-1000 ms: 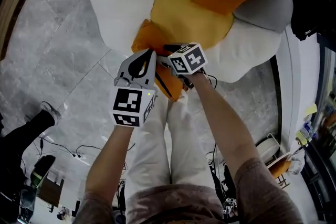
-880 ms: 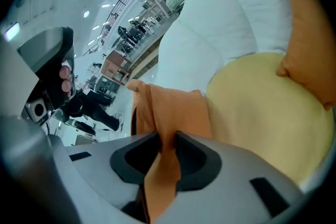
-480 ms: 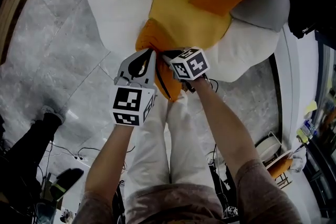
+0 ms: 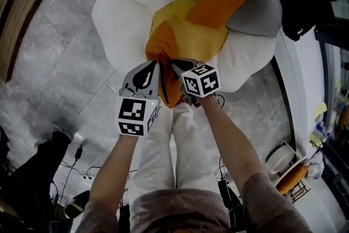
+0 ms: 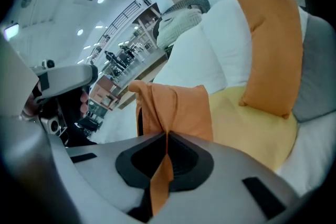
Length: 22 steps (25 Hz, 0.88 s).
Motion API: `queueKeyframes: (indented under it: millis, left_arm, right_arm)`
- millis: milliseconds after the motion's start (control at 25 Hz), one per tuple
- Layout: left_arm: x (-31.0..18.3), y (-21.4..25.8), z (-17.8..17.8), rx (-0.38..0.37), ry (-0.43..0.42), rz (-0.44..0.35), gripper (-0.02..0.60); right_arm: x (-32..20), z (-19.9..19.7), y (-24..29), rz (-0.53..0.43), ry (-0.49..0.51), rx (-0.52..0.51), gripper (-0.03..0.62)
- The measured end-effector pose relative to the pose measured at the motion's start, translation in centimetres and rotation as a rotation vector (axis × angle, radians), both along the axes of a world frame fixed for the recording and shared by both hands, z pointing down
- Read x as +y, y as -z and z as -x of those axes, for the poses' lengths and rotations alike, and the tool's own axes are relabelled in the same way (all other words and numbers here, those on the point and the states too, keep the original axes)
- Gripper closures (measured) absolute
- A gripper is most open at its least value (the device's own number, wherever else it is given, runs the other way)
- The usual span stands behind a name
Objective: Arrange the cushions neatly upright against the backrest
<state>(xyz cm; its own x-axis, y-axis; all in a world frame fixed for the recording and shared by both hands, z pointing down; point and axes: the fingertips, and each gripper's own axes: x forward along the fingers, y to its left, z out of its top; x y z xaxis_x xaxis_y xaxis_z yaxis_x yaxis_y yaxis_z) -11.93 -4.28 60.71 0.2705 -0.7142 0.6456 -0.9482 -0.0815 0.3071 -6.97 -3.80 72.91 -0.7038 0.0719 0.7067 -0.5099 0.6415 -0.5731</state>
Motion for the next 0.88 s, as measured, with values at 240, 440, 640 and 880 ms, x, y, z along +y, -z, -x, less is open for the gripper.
queueKeyframes:
  millis: [240,440,640,880]
  left_arm:
    - [-1.7,2.8,-0.2,-0.005,-0.027,-0.026,0.577]
    - [-2.6,3.8,-0.2,-0.010,-0.038,-0.017,0.577]
    - [-4.2,5.0,-0.2,-0.009,-0.040,-0.025,0.577]
    - [-6.2,5.3,0.4,-0.003,-0.038,-0.033,0.577]
  right_arm:
    - [-6.8,0.5,5.5,-0.133,-0.150,-0.033,0.566]
    - [-12.0,1.6,9.9,-0.227,-0.217,-0.053,0.566]
    - [-16.3,2.2,13.1,-0.296,-0.258,-0.063,0.566]
    - [-20.1,3.1,14.1,-0.328,-0.290,-0.058,0.566]
